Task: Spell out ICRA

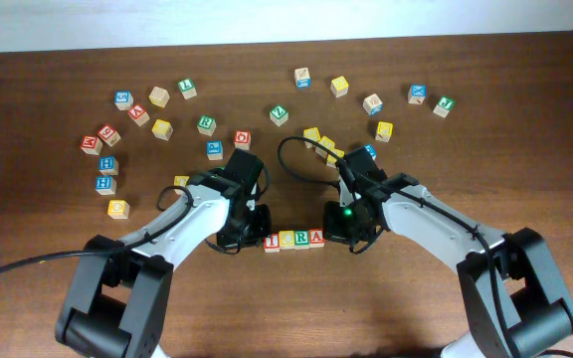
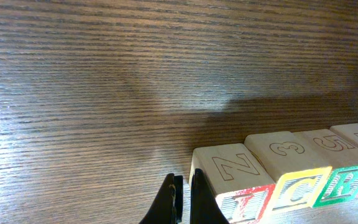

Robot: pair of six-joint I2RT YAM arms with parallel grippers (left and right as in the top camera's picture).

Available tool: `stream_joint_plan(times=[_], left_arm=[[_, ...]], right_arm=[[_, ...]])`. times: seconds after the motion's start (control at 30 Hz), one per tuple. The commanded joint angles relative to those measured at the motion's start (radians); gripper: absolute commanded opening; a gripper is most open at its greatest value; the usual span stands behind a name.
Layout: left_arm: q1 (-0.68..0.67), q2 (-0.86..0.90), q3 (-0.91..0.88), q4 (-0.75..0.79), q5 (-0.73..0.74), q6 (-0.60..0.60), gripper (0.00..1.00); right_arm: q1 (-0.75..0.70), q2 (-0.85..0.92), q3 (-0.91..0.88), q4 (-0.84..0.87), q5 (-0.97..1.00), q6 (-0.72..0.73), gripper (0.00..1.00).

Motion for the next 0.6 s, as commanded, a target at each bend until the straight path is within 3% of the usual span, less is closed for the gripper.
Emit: stream_joint_plan(times=[0.0,0.3,0.4,0.57], left_arm=[[-0.002,-0.005,-0.008,0.002,-0.028,-0.005,0.0],[-0.001,-0.005,-0.008,-0.103,-0.255,-0.006,0.0],[-0.001,-0.005,-0.008,-0.17,-0.201,-0.005,0.0],[-0.005,-0.019,-0.008,-0.202,0.074,0.021,0.0]], right_arm=[[0.007,0.007,-0.008,-0.011,0.042,0.009,0.04],[0.006,0.007,-0.008,-0.077,0.23,0.009,0.08],[0.006,0.007,-0.008,-0.079,0.23,0.008,0.08],[0.006,0.008,-0.008,-0.079,0.231,0.005,0.08]])
